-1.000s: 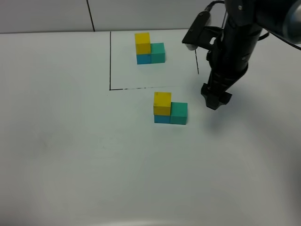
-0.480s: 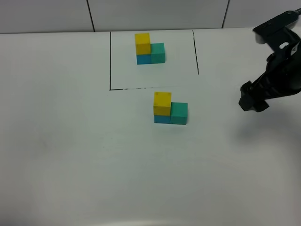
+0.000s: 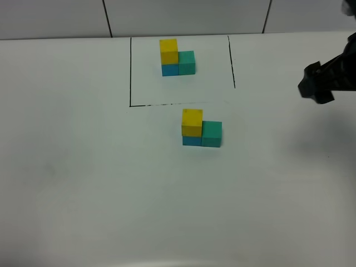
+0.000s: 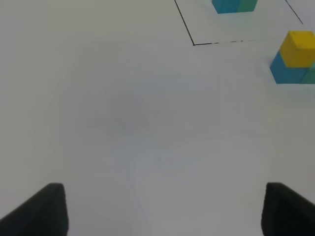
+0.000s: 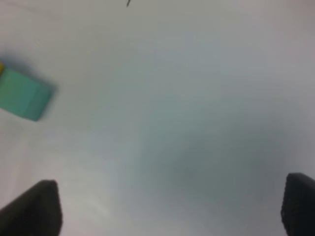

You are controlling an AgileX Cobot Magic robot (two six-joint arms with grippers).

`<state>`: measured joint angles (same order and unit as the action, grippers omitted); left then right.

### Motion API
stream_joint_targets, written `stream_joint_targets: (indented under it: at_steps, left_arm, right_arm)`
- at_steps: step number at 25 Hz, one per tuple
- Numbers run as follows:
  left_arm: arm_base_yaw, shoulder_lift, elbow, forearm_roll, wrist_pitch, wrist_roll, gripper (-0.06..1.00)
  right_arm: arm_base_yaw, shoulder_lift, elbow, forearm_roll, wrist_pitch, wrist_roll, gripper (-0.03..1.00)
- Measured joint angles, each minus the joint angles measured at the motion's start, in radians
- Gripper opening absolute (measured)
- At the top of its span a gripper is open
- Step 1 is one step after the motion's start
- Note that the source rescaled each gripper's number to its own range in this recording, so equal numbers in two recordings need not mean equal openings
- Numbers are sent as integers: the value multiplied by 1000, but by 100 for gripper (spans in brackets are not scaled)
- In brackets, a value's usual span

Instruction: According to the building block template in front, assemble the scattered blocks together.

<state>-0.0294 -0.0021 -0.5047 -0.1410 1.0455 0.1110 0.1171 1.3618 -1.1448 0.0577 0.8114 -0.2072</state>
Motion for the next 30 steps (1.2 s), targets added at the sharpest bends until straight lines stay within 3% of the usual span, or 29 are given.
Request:
stream_joint_targets:
  at_steps: [9, 17, 25, 30]
  left_arm:
    - [0, 0, 0, 0, 0, 0, 67]
    - [0, 0, 0, 0, 0, 0, 67]
    - [0, 0, 0, 0, 0, 0, 67]
    - [0, 0, 0, 0, 0, 0, 67]
  right_arm:
    - [-30, -258, 15, -117, 1, 124, 80]
    - [-124, -532, 221, -125, -51, 141, 80]
    - [-130, -867, 336, -127, -44, 165, 80]
    - [-130, -1097, 423, -129, 12, 186, 79]
